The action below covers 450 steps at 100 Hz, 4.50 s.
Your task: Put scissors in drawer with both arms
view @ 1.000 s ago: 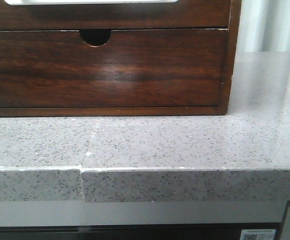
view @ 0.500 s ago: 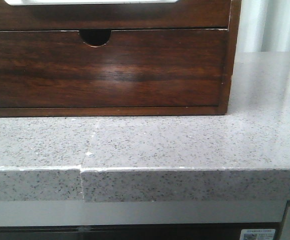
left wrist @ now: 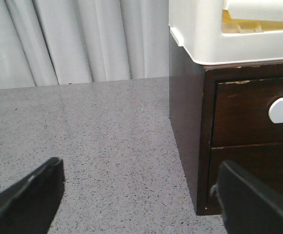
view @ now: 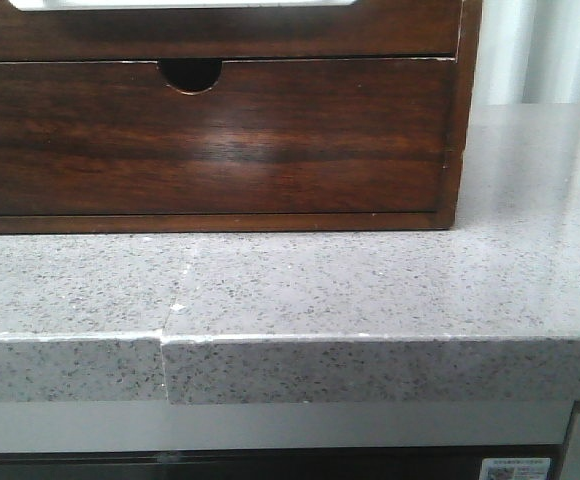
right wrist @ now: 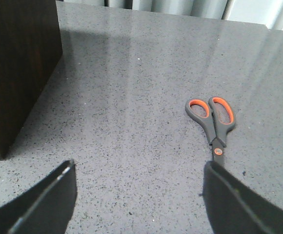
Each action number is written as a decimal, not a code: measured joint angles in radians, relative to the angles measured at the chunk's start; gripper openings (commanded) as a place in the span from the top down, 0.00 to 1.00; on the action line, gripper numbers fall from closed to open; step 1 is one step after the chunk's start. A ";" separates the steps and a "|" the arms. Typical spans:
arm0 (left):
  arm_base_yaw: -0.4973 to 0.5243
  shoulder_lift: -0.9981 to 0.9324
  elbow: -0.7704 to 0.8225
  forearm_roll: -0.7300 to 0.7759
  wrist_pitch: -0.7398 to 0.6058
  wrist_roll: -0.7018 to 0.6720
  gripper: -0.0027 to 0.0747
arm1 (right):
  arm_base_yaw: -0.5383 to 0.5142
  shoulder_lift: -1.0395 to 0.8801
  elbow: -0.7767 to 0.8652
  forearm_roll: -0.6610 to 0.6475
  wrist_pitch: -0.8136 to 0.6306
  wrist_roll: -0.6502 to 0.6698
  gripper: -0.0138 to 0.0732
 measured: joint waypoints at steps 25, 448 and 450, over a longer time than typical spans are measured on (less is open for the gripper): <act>0.000 0.000 0.000 -0.201 -0.008 0.000 0.14 | 0.000 0.000 0.000 0.000 0.004 0.000 0.25; -0.016 0.341 0.213 -1.480 0.427 0.877 0.51 | 0.000 0.000 0.000 0.014 0.007 0.000 0.25; -0.016 0.341 0.211 -1.462 0.427 0.877 0.51 | 0.000 0.000 0.000 0.014 0.008 0.000 0.25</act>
